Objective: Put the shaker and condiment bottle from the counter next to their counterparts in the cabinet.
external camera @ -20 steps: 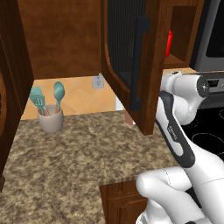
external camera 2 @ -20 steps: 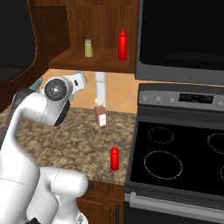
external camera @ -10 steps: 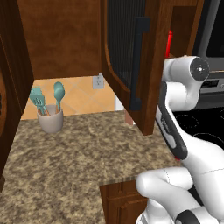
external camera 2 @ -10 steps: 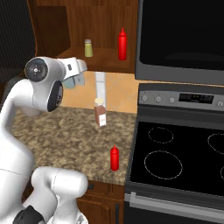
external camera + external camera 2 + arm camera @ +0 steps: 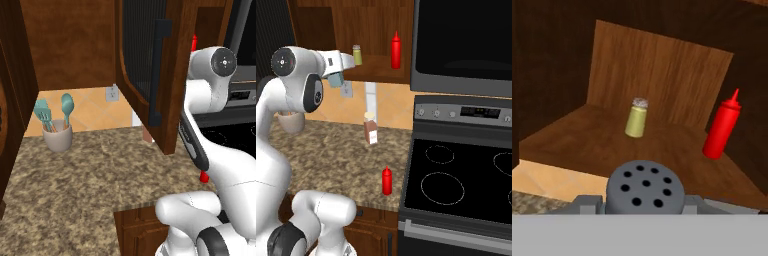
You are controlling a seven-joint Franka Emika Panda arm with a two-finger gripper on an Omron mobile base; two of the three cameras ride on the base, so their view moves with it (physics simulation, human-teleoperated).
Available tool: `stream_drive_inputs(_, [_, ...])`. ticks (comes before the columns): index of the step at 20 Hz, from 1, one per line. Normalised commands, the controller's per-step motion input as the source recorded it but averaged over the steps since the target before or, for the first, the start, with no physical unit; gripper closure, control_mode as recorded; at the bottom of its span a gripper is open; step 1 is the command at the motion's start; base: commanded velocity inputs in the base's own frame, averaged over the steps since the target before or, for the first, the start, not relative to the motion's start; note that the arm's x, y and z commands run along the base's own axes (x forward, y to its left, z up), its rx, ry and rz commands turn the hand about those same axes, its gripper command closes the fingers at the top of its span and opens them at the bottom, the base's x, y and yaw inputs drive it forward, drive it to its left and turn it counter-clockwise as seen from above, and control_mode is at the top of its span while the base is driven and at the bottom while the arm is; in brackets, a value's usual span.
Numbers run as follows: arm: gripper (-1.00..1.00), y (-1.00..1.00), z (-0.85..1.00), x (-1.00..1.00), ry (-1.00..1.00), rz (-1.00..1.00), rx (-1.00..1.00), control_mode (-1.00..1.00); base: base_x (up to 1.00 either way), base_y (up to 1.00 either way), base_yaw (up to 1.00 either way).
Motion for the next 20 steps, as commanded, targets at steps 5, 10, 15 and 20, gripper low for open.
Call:
stream_drive_inputs(5, [1.00,0.00,0.19,0.02,-0.03,0.00,0.07,-1.00,0.00,0.00,0.00])
stream_drive_inputs(10, [1.00,0.00,0.00,0.05,0.00,0.00,0.10,-1.00,0.00,0.00,0.00])
stream_drive_inputs(15, [1.00,-0.25,-0.01,0.27,-0.08,0.12,0.11,-1.00,0.00,0.00,0.00])
stream_drive_inputs(20, [1.00,-0.06,0.00,0.25,-0.11,0.09,0.00,-1.00,0.00,0.00,0.00])
